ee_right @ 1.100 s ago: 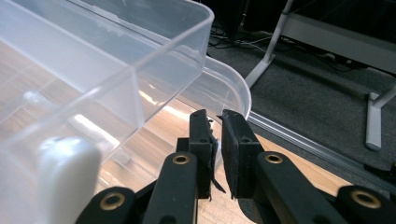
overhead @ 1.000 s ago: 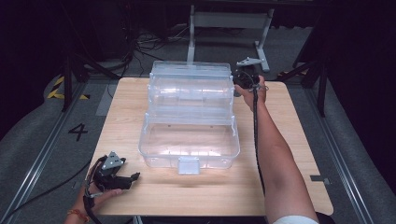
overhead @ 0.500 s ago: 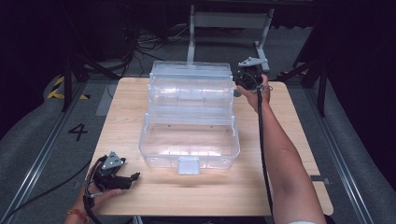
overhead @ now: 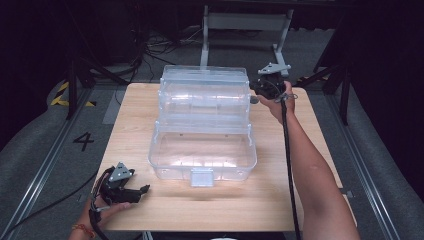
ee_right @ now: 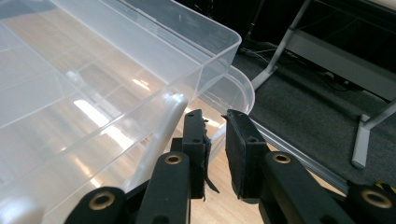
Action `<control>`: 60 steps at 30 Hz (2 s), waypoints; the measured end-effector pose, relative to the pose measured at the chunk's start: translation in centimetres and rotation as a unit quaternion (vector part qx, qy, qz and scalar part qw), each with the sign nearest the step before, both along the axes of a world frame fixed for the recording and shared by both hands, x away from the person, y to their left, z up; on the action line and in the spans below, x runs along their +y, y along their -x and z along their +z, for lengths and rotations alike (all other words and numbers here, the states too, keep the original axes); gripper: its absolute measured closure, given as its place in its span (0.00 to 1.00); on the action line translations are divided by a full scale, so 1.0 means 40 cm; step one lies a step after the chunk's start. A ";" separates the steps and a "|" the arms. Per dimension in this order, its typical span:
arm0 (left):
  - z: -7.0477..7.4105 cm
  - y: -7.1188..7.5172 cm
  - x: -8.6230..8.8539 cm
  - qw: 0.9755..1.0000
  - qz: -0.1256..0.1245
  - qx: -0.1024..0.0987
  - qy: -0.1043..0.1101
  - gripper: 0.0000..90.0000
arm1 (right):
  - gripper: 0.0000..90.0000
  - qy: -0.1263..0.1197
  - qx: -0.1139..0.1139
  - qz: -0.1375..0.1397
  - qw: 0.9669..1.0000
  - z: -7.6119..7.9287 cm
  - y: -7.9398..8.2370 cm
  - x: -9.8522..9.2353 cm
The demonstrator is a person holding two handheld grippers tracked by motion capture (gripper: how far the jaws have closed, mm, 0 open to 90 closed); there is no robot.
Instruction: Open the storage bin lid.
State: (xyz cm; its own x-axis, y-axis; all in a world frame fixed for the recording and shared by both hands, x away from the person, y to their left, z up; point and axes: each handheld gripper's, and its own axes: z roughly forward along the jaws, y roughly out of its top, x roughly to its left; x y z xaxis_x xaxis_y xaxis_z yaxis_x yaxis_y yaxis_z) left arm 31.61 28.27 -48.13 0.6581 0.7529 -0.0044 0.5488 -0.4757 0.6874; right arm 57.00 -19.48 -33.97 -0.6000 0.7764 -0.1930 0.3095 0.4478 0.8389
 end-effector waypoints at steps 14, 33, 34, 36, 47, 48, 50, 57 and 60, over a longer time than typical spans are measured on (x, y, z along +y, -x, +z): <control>0.000 0.000 0.000 1.000 0.000 0.001 0.001 0.20 | 0.84 0.014 0.001 0.021 1.000 0.012 0.050 -0.009; 0.000 0.000 0.000 1.000 0.000 0.001 0.001 0.20 | 0.75 0.029 -0.002 0.048 0.998 0.011 0.135 -0.046; 0.000 -0.001 0.000 1.000 -0.001 0.000 0.001 0.20 | 0.75 0.033 -0.003 0.050 0.998 0.010 0.141 -0.049; 0.000 -0.001 0.000 1.000 -0.001 0.000 0.001 0.20 | 0.74 0.034 -0.002 0.052 0.998 0.009 0.150 -0.056; 0.000 0.000 0.000 1.000 -0.001 0.000 0.001 0.20 | 0.66 0.045 0.002 0.059 0.997 -0.009 0.194 -0.085; 0.000 -0.001 0.000 1.000 -0.001 0.000 0.000 0.20 | 0.63 0.043 0.008 0.058 0.997 -0.012 0.197 -0.087; 0.000 -0.001 0.000 1.000 -0.001 0.000 0.001 0.20 | 0.62 0.039 0.008 0.056 0.998 -0.015 0.205 -0.093; 0.000 0.000 0.000 1.000 0.000 0.000 0.001 0.20 | 0.55 0.048 0.011 0.059 0.997 -0.033 0.239 -0.115; 0.000 0.000 0.000 1.000 0.000 0.000 0.000 0.20 | 0.52 0.062 0.011 0.060 0.996 -0.040 0.255 -0.118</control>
State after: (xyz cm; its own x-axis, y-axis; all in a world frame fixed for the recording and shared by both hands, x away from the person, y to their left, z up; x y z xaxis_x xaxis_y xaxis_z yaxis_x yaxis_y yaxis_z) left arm 31.63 28.27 -48.14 0.6580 0.7530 -0.0045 0.5484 -0.4751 0.6881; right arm 46.80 -24.21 -35.56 -0.6930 0.6695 -0.2675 0.2656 0.5820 0.7686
